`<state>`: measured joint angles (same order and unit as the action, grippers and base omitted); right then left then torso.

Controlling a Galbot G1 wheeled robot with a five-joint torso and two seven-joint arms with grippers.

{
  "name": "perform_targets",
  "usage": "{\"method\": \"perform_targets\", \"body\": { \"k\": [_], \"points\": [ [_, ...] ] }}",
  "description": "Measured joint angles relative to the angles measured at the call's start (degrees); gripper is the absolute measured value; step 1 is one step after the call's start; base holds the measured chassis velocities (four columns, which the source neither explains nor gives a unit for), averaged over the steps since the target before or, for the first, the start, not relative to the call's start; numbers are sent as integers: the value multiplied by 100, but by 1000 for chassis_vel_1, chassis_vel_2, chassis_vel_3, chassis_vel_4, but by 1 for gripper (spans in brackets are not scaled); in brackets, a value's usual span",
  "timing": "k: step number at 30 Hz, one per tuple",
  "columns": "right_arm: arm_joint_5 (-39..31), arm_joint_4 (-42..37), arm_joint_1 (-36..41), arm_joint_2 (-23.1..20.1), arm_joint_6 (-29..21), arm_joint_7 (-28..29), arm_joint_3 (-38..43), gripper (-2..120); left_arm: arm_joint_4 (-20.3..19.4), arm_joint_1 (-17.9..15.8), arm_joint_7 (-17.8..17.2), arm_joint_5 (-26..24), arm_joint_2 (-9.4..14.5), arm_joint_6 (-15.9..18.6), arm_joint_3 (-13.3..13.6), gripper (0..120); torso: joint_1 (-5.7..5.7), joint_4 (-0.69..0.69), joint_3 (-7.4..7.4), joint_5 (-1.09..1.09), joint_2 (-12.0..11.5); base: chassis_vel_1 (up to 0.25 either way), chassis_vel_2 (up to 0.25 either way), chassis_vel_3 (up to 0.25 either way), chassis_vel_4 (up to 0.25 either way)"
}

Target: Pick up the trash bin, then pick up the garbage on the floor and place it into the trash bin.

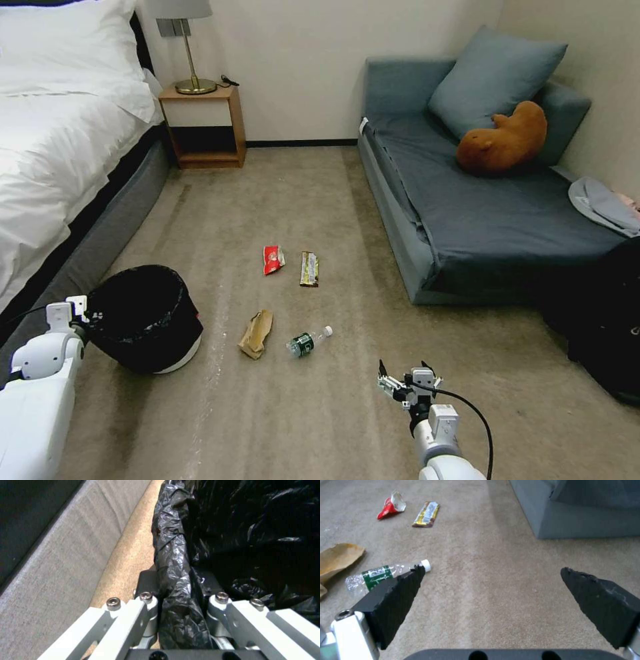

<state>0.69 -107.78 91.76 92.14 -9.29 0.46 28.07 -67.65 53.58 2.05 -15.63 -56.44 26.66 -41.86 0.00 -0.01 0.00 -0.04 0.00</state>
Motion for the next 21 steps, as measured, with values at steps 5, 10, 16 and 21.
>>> {"method": "perform_targets", "body": {
  "k": [5,10,16,21],
  "points": [
    [-66,8,-21,0,0,2,11,100,-98,-5,0,19,-20,-166,-2,12,0,0,0,0,0,0,0,0,0],
    [-115,20,-31,0,9,-24,17,100,-323,24,-7,30,-28,-274,-11,9,0,0,0,3,0,0,0,0,0],
    [-187,28,-54,-1,-4,-40,-2,100,-868,139,-34,212,-36,-308,-42,5,0,1,0,3,-1,0,0,0,0],
    [-236,29,-73,-2,-23,-62,-28,100,-1110,158,-48,320,-23,-313,-60,5,0,2,0,3,-1,0,0,0,0]
  ]
}}
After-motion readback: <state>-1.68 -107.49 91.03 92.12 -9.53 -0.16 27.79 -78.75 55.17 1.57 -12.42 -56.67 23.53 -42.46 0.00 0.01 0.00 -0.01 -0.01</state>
